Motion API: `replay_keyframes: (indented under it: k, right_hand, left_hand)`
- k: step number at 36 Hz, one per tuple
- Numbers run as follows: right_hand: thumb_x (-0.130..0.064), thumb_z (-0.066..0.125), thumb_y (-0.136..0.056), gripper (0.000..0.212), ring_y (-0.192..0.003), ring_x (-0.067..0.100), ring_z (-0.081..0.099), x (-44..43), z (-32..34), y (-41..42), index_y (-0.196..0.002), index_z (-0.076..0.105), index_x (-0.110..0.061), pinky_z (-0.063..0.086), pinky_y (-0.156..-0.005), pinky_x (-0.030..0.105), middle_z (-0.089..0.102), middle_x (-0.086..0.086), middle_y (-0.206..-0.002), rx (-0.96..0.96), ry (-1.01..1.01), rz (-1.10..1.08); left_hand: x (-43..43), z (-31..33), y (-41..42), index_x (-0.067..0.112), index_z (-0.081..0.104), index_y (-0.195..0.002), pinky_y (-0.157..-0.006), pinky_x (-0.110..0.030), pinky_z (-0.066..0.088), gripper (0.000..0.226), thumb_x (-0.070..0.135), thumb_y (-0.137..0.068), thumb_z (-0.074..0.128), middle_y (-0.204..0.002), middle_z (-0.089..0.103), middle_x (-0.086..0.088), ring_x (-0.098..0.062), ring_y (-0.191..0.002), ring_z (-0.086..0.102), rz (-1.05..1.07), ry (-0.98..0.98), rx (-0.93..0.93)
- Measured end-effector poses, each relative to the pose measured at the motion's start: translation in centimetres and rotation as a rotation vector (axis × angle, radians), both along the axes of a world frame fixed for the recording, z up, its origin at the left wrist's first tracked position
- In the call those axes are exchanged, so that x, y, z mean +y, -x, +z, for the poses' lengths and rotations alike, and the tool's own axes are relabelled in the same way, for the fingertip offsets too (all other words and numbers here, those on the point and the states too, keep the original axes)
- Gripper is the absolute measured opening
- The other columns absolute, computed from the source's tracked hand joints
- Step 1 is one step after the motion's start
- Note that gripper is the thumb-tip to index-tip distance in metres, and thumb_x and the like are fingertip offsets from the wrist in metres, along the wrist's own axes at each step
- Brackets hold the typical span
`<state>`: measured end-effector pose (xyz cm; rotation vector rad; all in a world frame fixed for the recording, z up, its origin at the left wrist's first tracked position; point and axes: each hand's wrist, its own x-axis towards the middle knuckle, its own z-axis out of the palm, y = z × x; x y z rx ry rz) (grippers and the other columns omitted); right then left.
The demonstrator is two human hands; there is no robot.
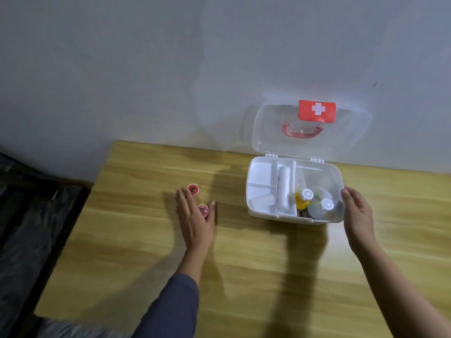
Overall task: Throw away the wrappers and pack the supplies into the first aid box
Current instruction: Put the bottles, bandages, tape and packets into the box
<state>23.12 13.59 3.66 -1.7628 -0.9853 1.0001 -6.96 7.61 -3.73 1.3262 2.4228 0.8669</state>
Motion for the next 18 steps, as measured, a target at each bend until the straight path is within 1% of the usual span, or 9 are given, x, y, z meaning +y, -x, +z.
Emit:
replay_keyframes:
  k: [2,4,6,8,10,12,14,15,18]
  right_hand:
    - [-0.023,0.045,-0.096,0.026,-0.100,0.019,0.053,0.1,-0.2,0.1,-0.116,0.059,-0.013,0.041,-0.087,0.033,0.060,0.005,-0.110,0.000,-0.001,-0.024]
    - [-0.022,0.045,-0.096,0.024,-0.099,0.020,0.054,0.1,-0.4,0.4,-0.114,0.059,-0.016,0.043,-0.084,0.032,0.060,0.006,-0.108,0.003,-0.010,-0.044]
    - [-0.022,0.045,-0.096,0.023,-0.097,0.020,0.054,0.1,-0.5,0.6,-0.112,0.060,-0.016,0.043,-0.082,0.031,0.060,0.006,-0.106,0.007,-0.016,-0.069]
    - [-0.022,0.045,-0.096,0.024,-0.096,0.019,0.054,0.1,-0.7,0.7,-0.112,0.060,-0.014,0.043,-0.079,0.029,0.060,0.006,-0.105,0.011,-0.022,-0.094]
    - [-0.023,0.044,-0.096,0.023,-0.095,0.019,0.053,0.0,-0.8,0.9,-0.111,0.060,-0.016,0.043,-0.078,0.028,0.060,0.006,-0.105,0.019,-0.028,-0.109]
    - [-0.026,0.044,-0.096,0.020,-0.096,0.019,0.054,0.0,-0.9,1.0,-0.107,0.061,-0.021,0.043,-0.081,0.033,0.061,0.005,-0.106,0.027,-0.026,-0.113]
    - [-0.026,0.044,-0.096,0.018,-0.095,0.018,0.054,0.0,-0.8,1.2,-0.100,0.061,-0.026,0.043,-0.082,0.034,0.061,0.005,-0.105,0.028,-0.028,-0.130]
    - [-0.026,0.044,-0.096,0.018,-0.094,0.018,0.054,0.0,-0.8,1.3,-0.098,0.061,-0.027,0.043,-0.081,0.032,0.061,0.004,-0.105,0.027,-0.032,-0.136]
    - [-0.025,0.044,-0.096,0.019,-0.092,0.018,0.053,0.0,-0.7,1.5,-0.104,0.060,-0.023,0.043,-0.075,0.027,0.060,0.004,-0.102,0.028,-0.042,-0.143]
  left_hand:
    - [1.8,-0.1,0.9,0.002,0.014,-0.145,-0.114,-0.036,0.013,0.082,0.038,-0.086,0.059,-0.156,0.008,-0.018,-0.025,-0.143,0.005,-0.019,-0.028,-0.025]
    - [3.4,-0.5,1.7,0.000,0.021,-0.143,-0.115,-0.038,0.020,0.077,0.033,-0.086,0.061,-0.155,0.014,-0.018,-0.027,-0.143,0.011,-0.039,-0.044,-0.091]
    - [4.6,-1.0,2.3,-0.002,0.031,-0.139,-0.109,-0.046,0.034,0.069,0.026,-0.085,0.064,-0.150,0.026,-0.020,-0.034,-0.136,0.032,-0.056,-0.059,-0.174]
    - [5.3,-0.9,2.6,0.000,0.038,-0.136,-0.100,-0.045,0.044,0.062,0.021,-0.084,0.065,-0.144,0.035,-0.019,-0.033,-0.121,0.049,-0.055,-0.091,-0.236]
    - [5.7,-0.7,2.8,0.000,0.044,-0.132,-0.096,-0.038,0.046,0.056,0.014,-0.083,0.066,-0.138,0.041,-0.020,-0.032,-0.113,0.053,-0.064,-0.132,-0.259]
    - [5.8,-0.4,2.8,-0.002,0.049,-0.126,-0.092,-0.028,0.042,0.047,0.006,-0.082,0.064,-0.131,0.046,-0.023,-0.034,-0.112,0.052,-0.071,-0.163,-0.240]
    - [5.8,-0.2,2.8,-0.003,0.052,-0.122,-0.087,-0.021,0.040,0.041,0.000,-0.082,0.061,-0.126,0.049,-0.023,-0.034,-0.108,0.053,-0.072,-0.182,-0.237]
    - [5.8,-0.2,2.8,-0.003,0.053,-0.121,-0.086,-0.021,0.041,0.040,-0.002,-0.082,0.060,-0.125,0.049,-0.023,-0.034,-0.106,0.054,-0.075,-0.192,-0.241]
    - [5.8,-0.3,2.9,-0.002,0.054,-0.121,-0.087,-0.029,0.045,0.040,-0.005,-0.081,0.058,-0.125,0.048,-0.022,-0.034,-0.103,0.056,-0.079,-0.207,-0.261]
